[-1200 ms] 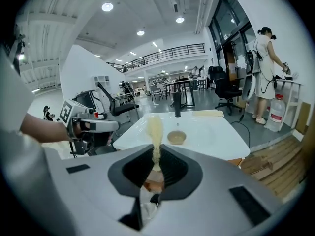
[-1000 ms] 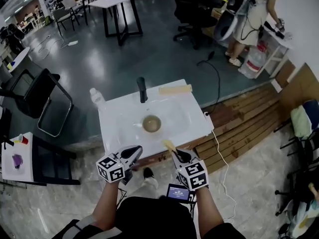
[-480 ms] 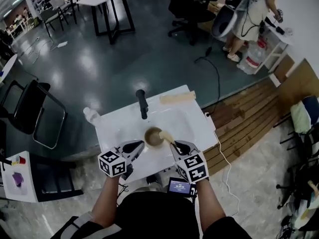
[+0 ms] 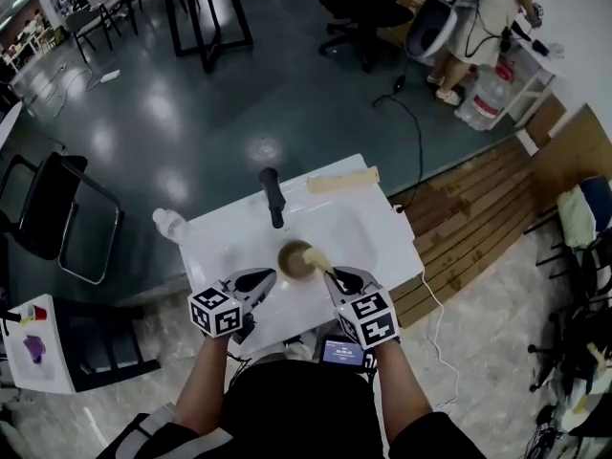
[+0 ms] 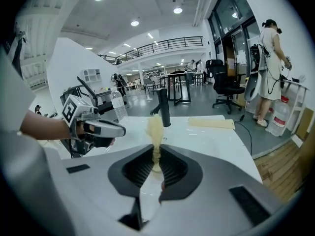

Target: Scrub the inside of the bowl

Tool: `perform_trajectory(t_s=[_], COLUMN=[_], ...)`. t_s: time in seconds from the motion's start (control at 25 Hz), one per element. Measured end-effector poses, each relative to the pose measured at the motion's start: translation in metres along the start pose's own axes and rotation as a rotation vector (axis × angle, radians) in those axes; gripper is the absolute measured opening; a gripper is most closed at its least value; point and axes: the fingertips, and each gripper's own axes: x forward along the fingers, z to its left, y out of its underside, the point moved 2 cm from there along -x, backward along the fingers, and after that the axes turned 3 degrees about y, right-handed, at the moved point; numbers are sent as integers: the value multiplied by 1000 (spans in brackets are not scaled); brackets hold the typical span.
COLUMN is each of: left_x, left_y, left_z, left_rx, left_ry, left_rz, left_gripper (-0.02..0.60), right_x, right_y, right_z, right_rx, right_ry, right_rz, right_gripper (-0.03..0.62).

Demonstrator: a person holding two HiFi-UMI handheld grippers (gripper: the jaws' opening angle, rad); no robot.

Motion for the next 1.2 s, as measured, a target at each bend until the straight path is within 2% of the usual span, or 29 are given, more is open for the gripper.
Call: perform_trajectory(t_s=[0.28, 0.44, 0.72, 1.0, 1.2], left_x=[3, 8, 23, 44, 57], left_y=[2, 7, 31, 63, 80], left_z=[8, 18, 40, 69, 88], left_rx=[-19, -42, -103, -185, -256], left_ry=[-18, -66, -147, -257, -327], left_rz=[10, 15, 102, 232, 288], left_gripper=[3, 3, 7, 101, 114], right_x=[11, 18, 36, 73, 105], right_y=[-3, 5, 27, 34, 42], right_z=[-4, -4, -12, -25, -26], right_rx=[-5, -3, 4, -47, -88], right_ry=[-16, -38, -69, -122, -167], right_rz=[14, 42, 117, 198, 277], right_gripper=[40, 40, 40, 40, 40])
